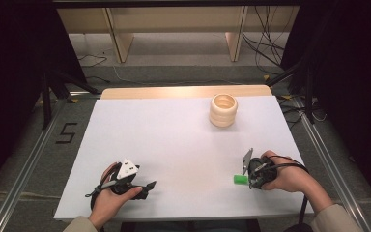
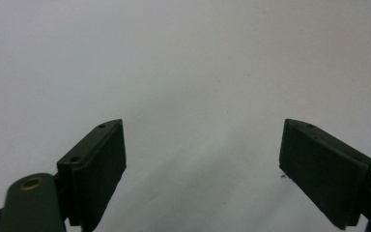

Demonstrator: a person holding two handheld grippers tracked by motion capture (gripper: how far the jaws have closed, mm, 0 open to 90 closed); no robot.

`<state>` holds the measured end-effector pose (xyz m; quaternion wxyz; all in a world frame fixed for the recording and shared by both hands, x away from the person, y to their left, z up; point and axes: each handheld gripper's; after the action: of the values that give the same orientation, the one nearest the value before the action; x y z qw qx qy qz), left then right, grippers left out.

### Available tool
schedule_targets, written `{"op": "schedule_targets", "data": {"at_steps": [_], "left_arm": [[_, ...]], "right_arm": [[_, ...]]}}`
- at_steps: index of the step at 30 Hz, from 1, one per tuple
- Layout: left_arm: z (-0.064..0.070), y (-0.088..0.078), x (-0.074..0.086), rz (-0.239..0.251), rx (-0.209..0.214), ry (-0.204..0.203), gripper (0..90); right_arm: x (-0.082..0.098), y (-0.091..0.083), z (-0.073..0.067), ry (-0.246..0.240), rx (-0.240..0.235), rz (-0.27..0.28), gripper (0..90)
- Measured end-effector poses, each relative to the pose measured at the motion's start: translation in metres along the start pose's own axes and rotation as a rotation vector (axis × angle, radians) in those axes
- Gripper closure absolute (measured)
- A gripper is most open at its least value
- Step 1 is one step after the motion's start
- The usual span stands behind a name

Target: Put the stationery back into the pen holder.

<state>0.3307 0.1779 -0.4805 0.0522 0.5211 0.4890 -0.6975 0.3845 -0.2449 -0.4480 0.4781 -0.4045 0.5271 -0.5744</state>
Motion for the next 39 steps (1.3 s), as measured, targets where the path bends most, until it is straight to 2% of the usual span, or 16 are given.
{"op": "schedule_targets", "data": {"at_steps": [16,39], "left_arm": [[0.0003,0.0003,-0.0002,-0.001,0.003,0.004,16.4],[0.0005,0.0004,-0.0003,0.001,0.004,0.004,16.5]], "right_arm": [[-0.0036,0.0015,0.0033,-0.023,-0.021,-0.027,61.4],[-0.0049,0.0027,0.0052,-0.032,-0.036,-0.024,65.6]]}}
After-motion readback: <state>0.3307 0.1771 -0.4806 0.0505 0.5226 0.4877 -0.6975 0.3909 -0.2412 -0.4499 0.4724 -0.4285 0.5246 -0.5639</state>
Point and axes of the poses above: each handheld gripper's, and its own axes: y roughly forward along the jaws, x roughly out of its underside, z roughly to its right, and after that the axes turned 2 degrees about y, right-handed
